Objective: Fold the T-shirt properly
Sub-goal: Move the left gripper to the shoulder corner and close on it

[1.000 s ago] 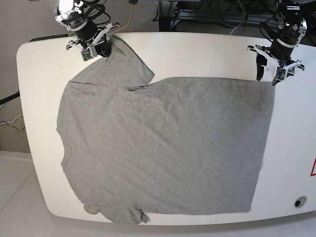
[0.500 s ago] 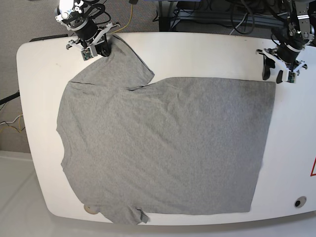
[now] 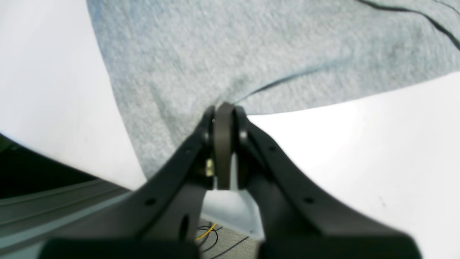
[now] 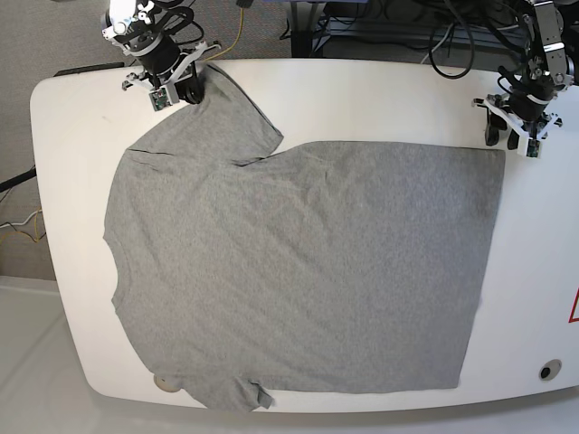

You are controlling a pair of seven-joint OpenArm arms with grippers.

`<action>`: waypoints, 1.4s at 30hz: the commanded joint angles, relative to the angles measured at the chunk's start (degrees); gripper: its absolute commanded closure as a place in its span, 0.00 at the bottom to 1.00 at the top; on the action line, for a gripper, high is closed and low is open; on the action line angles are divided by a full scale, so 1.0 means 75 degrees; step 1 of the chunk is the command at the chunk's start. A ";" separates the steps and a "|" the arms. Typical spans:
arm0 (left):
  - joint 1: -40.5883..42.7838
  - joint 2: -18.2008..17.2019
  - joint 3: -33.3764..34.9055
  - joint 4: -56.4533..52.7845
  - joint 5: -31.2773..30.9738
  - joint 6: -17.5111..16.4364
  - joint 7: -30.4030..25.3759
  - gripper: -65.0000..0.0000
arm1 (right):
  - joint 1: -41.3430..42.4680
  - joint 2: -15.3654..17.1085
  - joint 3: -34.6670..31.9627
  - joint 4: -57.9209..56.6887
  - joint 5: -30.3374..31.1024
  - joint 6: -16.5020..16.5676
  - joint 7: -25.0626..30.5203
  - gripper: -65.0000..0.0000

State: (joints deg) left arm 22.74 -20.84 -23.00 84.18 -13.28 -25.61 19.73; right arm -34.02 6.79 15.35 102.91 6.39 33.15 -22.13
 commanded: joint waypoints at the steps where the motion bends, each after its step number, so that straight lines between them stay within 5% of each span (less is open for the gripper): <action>1: 0.0032 -0.0077 -0.0045 -0.0002 0.0195 0.0004 -0.0057 0.58 | -0.0010 0.0046 0.0025 0.0127 0.0032 0.0101 0.0034 1.00; 23: 0.0230 -0.0077 -0.0028 0.0565 0.0250 0.0105 -0.0295 0.58 | -0.0005 0.0067 0.0052 0.0136 0.0043 0.0073 0.0065 1.00; 42: -0.0106 -0.0022 -0.0369 0.0083 -0.0835 -0.0200 0.0296 0.59 | 0.0008 0.0056 0.0024 0.0091 0.0027 0.0116 0.0025 1.00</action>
State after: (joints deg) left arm 22.22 -20.05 -25.54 84.20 -19.29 -27.07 23.07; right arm -33.69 6.85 15.38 103.00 6.26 33.54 -22.33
